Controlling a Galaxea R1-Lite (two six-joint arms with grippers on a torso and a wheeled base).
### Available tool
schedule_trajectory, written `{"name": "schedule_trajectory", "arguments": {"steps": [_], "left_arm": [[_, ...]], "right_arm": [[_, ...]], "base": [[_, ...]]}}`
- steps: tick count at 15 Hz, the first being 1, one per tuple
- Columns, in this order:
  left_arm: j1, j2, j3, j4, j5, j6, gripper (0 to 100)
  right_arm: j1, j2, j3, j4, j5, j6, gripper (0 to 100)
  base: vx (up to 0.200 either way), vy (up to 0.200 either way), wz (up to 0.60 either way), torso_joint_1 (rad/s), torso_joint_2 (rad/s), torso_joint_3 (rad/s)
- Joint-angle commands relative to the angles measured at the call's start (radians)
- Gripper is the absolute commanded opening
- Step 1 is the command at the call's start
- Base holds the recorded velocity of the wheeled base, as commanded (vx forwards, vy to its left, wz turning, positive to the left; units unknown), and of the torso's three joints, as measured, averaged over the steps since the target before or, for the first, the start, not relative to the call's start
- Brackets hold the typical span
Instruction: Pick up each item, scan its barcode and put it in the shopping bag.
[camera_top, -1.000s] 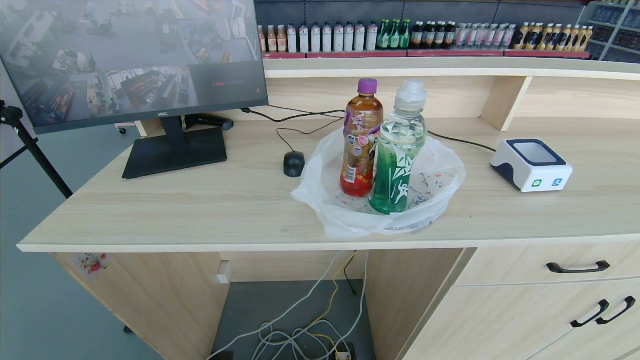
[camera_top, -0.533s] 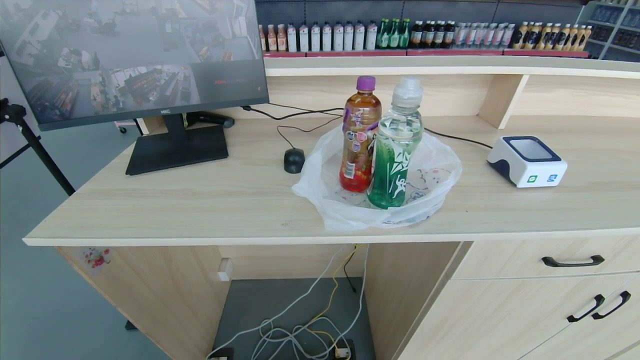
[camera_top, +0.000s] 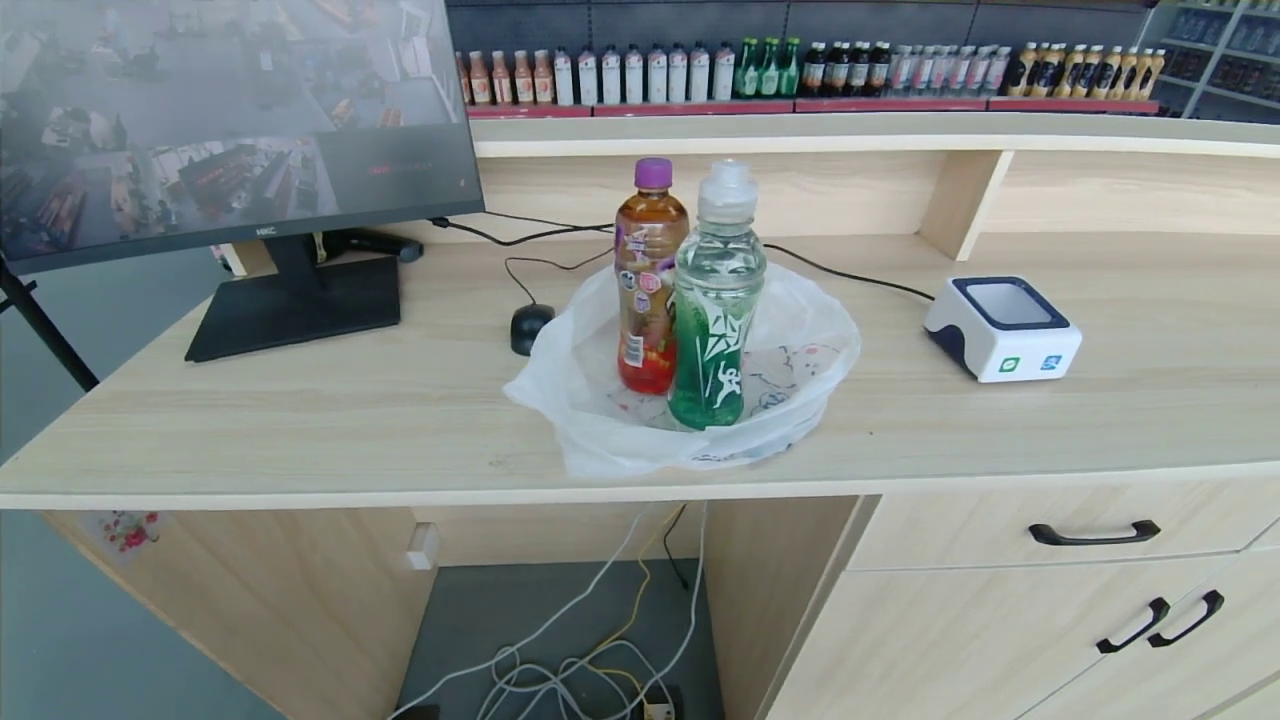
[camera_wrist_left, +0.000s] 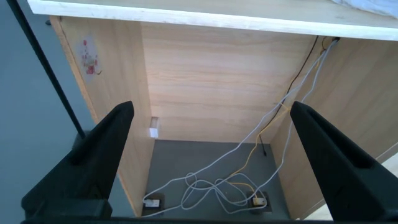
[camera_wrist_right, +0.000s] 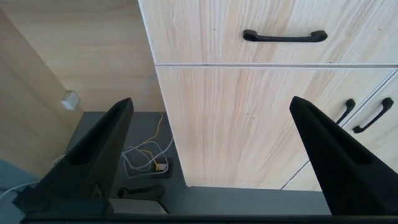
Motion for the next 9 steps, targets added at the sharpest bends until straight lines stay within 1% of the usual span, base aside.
{"name": "schedule_trajectory", "arguments": {"steps": [1,9], "left_arm": [[0.000,0.000,0.000,0.000,0.000,0.000,100],[0.000,0.000,0.000,0.000,0.000,-0.002,100]], "right_arm": [[0.000,0.006,0.001,0.000,0.000,0.000,100],[0.000,0.006,-0.001,0.000,0.000,-0.002,100]], "base": [[0.000,-0.200,0.00,0.002,0.00,0.002],[0.000,-0.200,0.00,0.001,0.00,0.002]]}}
